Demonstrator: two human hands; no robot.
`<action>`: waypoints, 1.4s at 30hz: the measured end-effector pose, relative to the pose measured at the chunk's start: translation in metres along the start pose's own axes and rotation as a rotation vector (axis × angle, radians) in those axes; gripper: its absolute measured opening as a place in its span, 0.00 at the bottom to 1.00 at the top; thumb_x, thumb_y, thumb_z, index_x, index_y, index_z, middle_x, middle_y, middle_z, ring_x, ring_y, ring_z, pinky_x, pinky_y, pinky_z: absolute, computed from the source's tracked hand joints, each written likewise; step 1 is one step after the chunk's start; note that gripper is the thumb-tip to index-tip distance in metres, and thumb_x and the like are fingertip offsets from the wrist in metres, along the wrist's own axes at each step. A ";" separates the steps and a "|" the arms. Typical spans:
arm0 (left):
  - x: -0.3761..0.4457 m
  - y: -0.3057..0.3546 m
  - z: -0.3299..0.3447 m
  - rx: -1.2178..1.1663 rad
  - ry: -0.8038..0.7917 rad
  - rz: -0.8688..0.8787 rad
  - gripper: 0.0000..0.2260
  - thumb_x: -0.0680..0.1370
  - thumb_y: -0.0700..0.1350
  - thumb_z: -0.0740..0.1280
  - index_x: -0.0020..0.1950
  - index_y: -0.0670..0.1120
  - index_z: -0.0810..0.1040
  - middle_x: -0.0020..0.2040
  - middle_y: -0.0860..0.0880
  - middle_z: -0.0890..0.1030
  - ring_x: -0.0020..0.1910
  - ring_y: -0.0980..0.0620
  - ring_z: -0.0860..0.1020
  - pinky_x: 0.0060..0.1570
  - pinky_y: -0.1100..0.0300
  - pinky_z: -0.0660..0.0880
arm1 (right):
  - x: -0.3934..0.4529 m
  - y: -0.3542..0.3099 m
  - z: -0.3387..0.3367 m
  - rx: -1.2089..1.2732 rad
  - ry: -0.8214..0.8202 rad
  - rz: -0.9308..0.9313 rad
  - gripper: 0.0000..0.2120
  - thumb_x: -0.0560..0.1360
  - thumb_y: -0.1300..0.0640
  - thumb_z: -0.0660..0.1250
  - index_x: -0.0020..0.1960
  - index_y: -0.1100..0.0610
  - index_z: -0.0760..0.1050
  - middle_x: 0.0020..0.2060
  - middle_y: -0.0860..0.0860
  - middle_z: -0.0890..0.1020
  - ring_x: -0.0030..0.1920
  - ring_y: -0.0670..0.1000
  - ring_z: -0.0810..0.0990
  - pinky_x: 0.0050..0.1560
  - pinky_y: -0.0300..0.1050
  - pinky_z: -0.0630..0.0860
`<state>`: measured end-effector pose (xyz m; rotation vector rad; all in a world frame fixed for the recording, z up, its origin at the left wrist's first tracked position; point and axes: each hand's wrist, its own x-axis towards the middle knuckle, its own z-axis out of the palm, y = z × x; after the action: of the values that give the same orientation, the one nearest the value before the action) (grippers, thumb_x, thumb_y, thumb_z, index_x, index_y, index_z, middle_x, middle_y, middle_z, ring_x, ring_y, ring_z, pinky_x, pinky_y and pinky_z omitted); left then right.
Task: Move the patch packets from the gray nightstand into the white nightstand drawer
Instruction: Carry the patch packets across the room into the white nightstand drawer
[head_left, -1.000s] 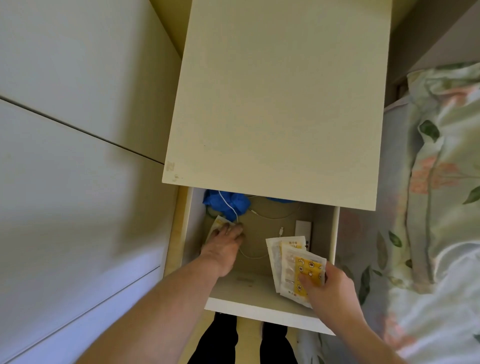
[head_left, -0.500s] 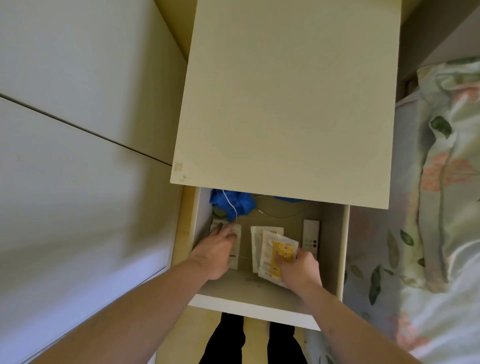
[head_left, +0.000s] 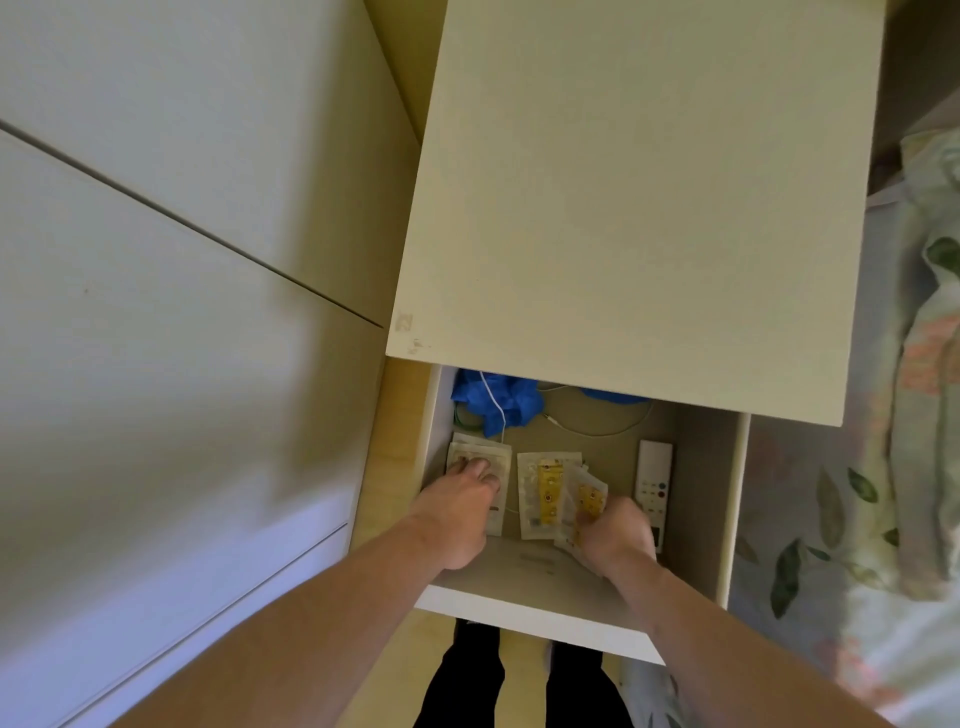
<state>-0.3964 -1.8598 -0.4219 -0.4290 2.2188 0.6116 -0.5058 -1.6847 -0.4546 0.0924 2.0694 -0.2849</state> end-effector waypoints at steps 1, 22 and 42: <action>0.000 -0.001 -0.001 -0.007 0.000 -0.002 0.33 0.76 0.35 0.68 0.80 0.47 0.63 0.79 0.48 0.61 0.78 0.46 0.60 0.76 0.50 0.64 | -0.001 -0.002 -0.001 -0.005 -0.006 -0.012 0.06 0.80 0.59 0.68 0.56 0.56 0.80 0.39 0.49 0.79 0.37 0.46 0.77 0.30 0.37 0.70; -0.085 0.037 -0.056 -0.145 0.060 -0.045 0.29 0.74 0.32 0.66 0.75 0.48 0.70 0.78 0.50 0.62 0.76 0.49 0.63 0.75 0.57 0.63 | -0.122 -0.010 -0.063 -0.019 -0.071 -0.191 0.37 0.73 0.74 0.63 0.78 0.53 0.63 0.72 0.52 0.70 0.70 0.54 0.73 0.67 0.46 0.74; -0.375 0.206 -0.213 0.055 0.210 0.448 0.23 0.83 0.47 0.62 0.77 0.56 0.65 0.82 0.56 0.54 0.81 0.51 0.54 0.79 0.48 0.58 | -0.516 0.080 -0.197 0.340 0.511 -0.299 0.27 0.81 0.64 0.61 0.78 0.48 0.64 0.79 0.45 0.62 0.77 0.50 0.64 0.70 0.40 0.62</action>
<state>-0.3832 -1.7672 0.0468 0.0421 2.5485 0.7625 -0.4034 -1.5331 0.0722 0.0649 2.5206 -0.8726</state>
